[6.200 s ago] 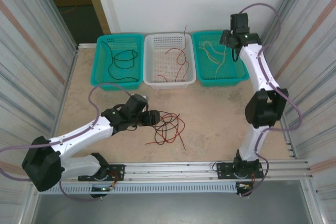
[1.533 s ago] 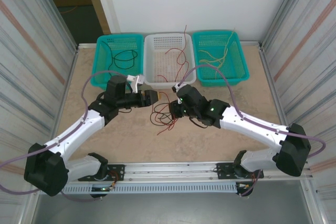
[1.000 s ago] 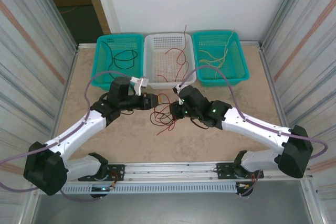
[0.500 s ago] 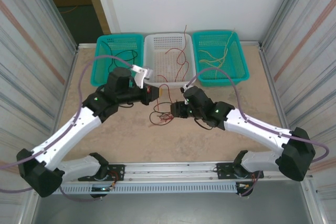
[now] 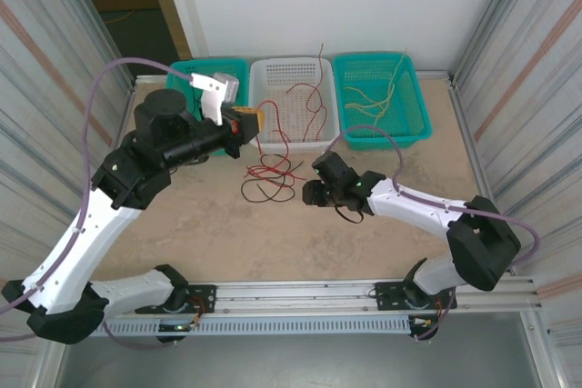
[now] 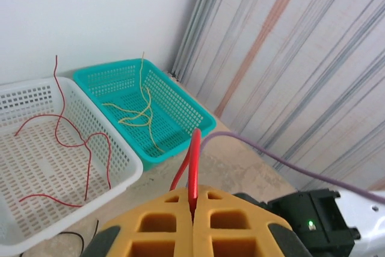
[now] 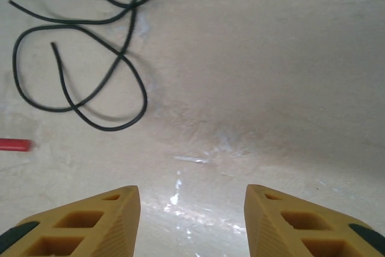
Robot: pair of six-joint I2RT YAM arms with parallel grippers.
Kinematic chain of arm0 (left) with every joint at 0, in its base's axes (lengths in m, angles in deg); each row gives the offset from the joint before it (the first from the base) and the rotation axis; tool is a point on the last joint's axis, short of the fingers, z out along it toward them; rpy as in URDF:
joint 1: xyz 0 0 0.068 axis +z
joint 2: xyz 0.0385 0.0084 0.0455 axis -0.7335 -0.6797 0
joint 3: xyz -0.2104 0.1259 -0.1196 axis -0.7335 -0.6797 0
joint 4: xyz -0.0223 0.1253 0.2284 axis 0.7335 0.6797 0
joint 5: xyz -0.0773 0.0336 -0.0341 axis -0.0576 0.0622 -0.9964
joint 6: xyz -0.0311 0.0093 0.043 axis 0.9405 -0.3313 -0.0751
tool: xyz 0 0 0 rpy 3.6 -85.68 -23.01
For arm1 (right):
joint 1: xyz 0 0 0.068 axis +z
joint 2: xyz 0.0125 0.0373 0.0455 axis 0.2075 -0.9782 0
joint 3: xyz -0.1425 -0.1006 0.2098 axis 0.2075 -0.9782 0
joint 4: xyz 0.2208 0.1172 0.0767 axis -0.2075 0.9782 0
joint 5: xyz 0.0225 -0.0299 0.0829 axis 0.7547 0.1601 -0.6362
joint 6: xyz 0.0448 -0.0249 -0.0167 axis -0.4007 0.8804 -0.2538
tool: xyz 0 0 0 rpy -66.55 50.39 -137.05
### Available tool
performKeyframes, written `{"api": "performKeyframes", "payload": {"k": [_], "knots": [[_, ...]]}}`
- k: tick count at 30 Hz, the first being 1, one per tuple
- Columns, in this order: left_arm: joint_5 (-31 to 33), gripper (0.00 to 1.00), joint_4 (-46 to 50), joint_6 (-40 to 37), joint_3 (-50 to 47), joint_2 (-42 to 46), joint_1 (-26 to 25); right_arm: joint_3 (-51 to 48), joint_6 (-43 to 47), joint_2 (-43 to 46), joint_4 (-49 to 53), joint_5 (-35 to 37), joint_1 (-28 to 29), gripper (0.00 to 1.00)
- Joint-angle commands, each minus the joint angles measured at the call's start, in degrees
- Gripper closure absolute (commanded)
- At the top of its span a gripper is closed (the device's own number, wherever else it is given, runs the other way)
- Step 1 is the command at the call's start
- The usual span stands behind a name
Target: Untangle the cables
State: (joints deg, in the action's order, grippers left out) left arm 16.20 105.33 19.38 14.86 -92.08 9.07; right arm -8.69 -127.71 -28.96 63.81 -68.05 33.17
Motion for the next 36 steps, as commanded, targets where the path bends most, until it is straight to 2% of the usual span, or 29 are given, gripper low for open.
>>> {"api": "performKeyframes", "payload": {"k": [1,7,12,15,18,22,26,29,31,36], "knots": [[-0.9,1.00,-0.3,1.5,3.1,-2.3,1.1,-2.1,-1.2,5.7,-3.0,-2.1,0.3,0.51],[-2.4,1.00,-2.6,3.3,3.9,-4.2,1.3,-4.0,2.8,19.8,-6.3,-2.0,2.4,0.39],[-3.4,1.00,-2.5,4.3,5.5,-5.6,1.4,-1.1,9.1,27.1,-1.3,1.6,4.5,0.32],[-4.6,1.00,-2.7,5.2,6.3,-6.1,1.5,3.6,15.5,25.9,3.9,2.3,5.3,0.27],[-5.7,1.00,-2.4,5.6,7.0,-6.4,1.4,9.8,21.0,20.8,9.2,3.2,5.4,0.25],[-5.9,1.00,-2.4,5.8,7.0,-6.3,1.4,16.8,26.3,14.5,9.9,1.1,5.5,0.25],[-5.8,1.00,-2.1,5.7,7.6,-6.1,1.5,21.5,28.8,7.9,9.6,-1.4,5.6,0.30],[-5.5,1.00,-0.9,5.0,8.8,-6.1,1.4,22.5,29.1,4.5,8.5,-2.0,6.0,0.40],[-5.2,1.00,-0.1,4.7,9.4,-6.1,1.6,22.4,28.9,4.0,7.9,-2.7,6.6,0.46],[-5.4,1.00,-0.3,4.9,9.8,-5.6,2.0,19.9,26.6,4.0,6.2,-5.2,7.5,0.52]]}}
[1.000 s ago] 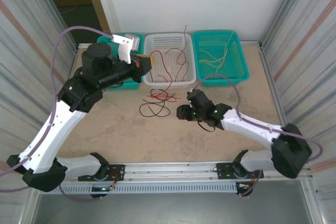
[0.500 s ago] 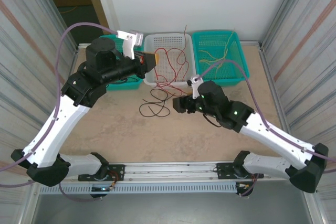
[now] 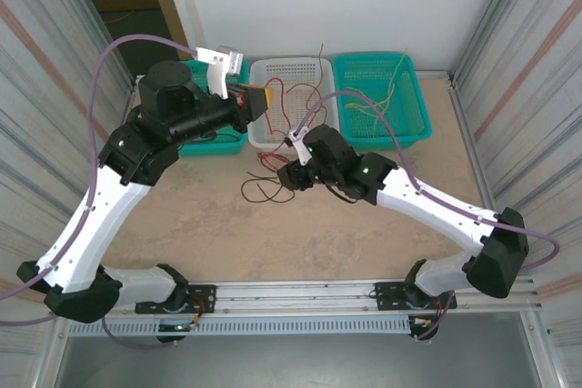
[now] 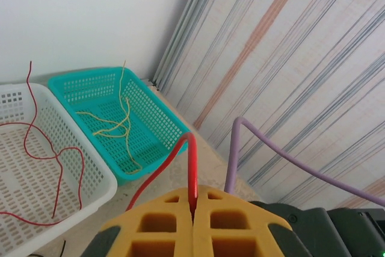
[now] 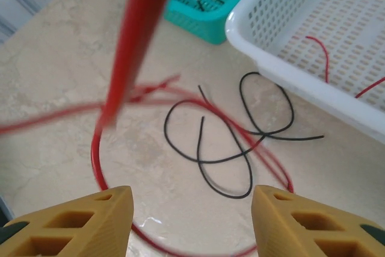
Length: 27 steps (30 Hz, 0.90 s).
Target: Untangle the cables
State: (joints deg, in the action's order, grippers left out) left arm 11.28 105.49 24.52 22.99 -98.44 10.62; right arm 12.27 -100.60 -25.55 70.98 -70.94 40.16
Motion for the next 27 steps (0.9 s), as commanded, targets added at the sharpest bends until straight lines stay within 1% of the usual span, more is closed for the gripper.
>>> {"api": "performKeyframes", "payload": {"k": [1,5,9,14,18,23,27], "knots": [[-0.5,1.00,-0.6,-0.2,1.6,0.8,0.4,-1.5,-1.0,0.5,-1.2,-2.8,0.6,0.50],[-1.1,1.00,-1.1,0.4,1.8,1.0,0.5,-3.0,-2.5,0.4,-3.2,-3.1,1.2,0.36],[-1.3,1.00,-1.2,0.7,2.0,1.3,0.4,-3.0,-2.6,0.3,-5.3,-1.6,2.0,0.30],[-1.4,1.00,-0.5,0.8,2.8,1.7,0.5,-2.7,-1.7,0.5,-6.2,2.2,2.8,0.30],[-1.5,1.00,-0.3,1.0,3.2,2.0,0.5,-3.4,-1.3,3.6,-6.5,3.6,3.4,0.29],[-2.2,1.00,-0.4,1.3,3.3,2.3,0.4,-4.9,-1.2,9.9,-5.6,3.7,3.6,0.27],[-3.0,1.00,-0.9,1.8,3.5,2.3,0.4,-7.3,-2.3,13.7,-7.1,1.7,2.1,0.25]]}}
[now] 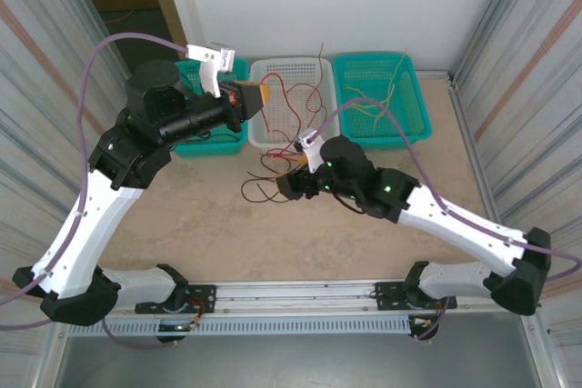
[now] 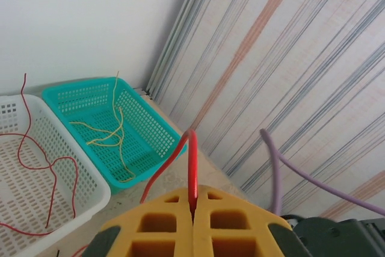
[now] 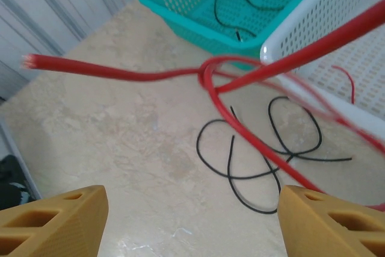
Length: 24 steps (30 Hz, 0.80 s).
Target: Untangle the cables
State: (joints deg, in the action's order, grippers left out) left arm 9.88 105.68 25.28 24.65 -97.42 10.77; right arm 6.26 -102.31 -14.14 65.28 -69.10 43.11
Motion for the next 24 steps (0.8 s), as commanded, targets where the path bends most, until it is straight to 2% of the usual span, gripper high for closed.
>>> {"api": "performKeyframes", "payload": {"k": [1,12,15,17,19,24], "knots": [[-1.9,1.00,-1.3,1.1,1.8,1.2,0.3,-1.5,-0.6,2.3,-1.4,-0.2,-1.3,0.24],[-2.9,1.00,-1.8,2.5,3.2,1.0,0.3,2.1,1.1,-5.5,-3.5,-5.7,-3.1,0.27],[-2.9,1.00,-2.0,2.6,3.4,1.1,0.3,2.9,1.0,-7.7,-3.6,-6.7,-3.0,0.42],[-2.1,1.00,-2.0,2.1,3.3,1.2,0.3,2.4,0.7,-8.0,-4.0,-6.2,-2.9,0.64],[-0.9,1.00,-2.1,1.8,3.2,1.3,0.4,1.4,0.1,-7.6,-4.6,-5.9,-3.0,0.77],[-0.1,1.00,-3.5,2.6,3.1,1.0,1.4,-2.2,-1.6,-5.9,-5.7,-3.6,-3.0,0.96]]}}
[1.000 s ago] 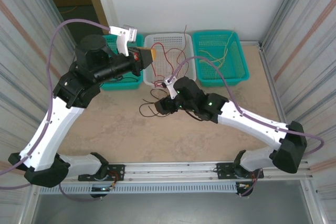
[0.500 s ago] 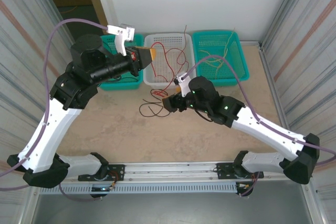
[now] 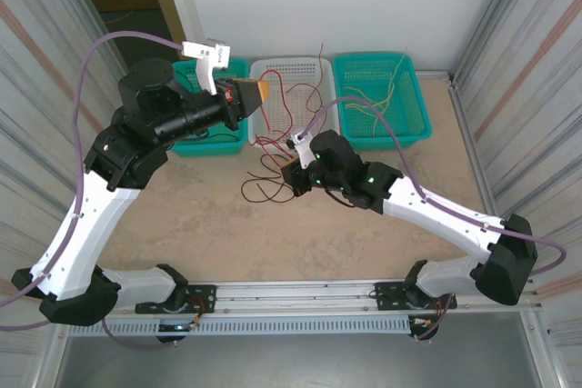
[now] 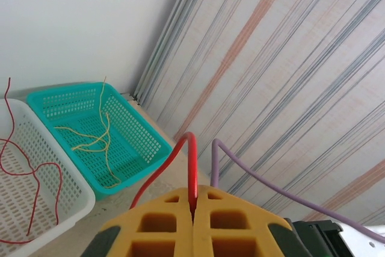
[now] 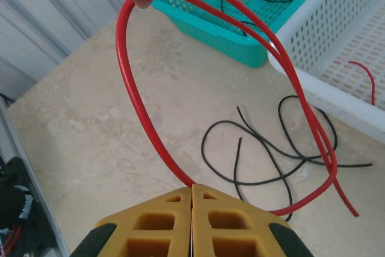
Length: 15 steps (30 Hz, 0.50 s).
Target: Untangle the cables
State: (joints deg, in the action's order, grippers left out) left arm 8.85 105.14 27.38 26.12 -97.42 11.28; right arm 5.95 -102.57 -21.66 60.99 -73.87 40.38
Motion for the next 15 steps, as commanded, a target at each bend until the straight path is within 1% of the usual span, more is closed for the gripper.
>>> {"api": "performKeyframes", "payload": {"k": [1,5,9,10,11,14,15], "knots": [[0.8,1.00,-3.3,0.9,1.7,0.7,1.3,-3.0,-1.8,2.0,-1.7,1.6,-0.3,1.00],[-0.4,1.00,-4.1,2.4,2.2,-0.8,2.7,-6.7,-4.1,3.8,-3.1,1.7,-0.4,1.00],[-2.0,1.00,-5.1,3.5,3.1,-2.3,3.1,-7.7,-4.3,5.5,-2.3,2.3,0.7,1.00],[-2.5,1.00,-5.3,3.8,3.4,-2.6,3.1,-7.5,-3.9,6.1,-1.7,3.3,1.4,0.97],[-2.8,1.00,-5.4,4.1,3.6,-2.9,3.1,-7.1,-3.3,6.8,-1.1,4.7,2.0,0.89],[-3.7,1.00,-5.8,4.6,3.6,-3.3,3.1,-5.3,-1.2,8.2,0.2,7.4,2.4,0.56],[-3.8,1.00,-5.9,4.7,3.5,-3.3,3.1,-4.6,-0.5,8.5,0.7,8.4,2.5,0.50]]}}
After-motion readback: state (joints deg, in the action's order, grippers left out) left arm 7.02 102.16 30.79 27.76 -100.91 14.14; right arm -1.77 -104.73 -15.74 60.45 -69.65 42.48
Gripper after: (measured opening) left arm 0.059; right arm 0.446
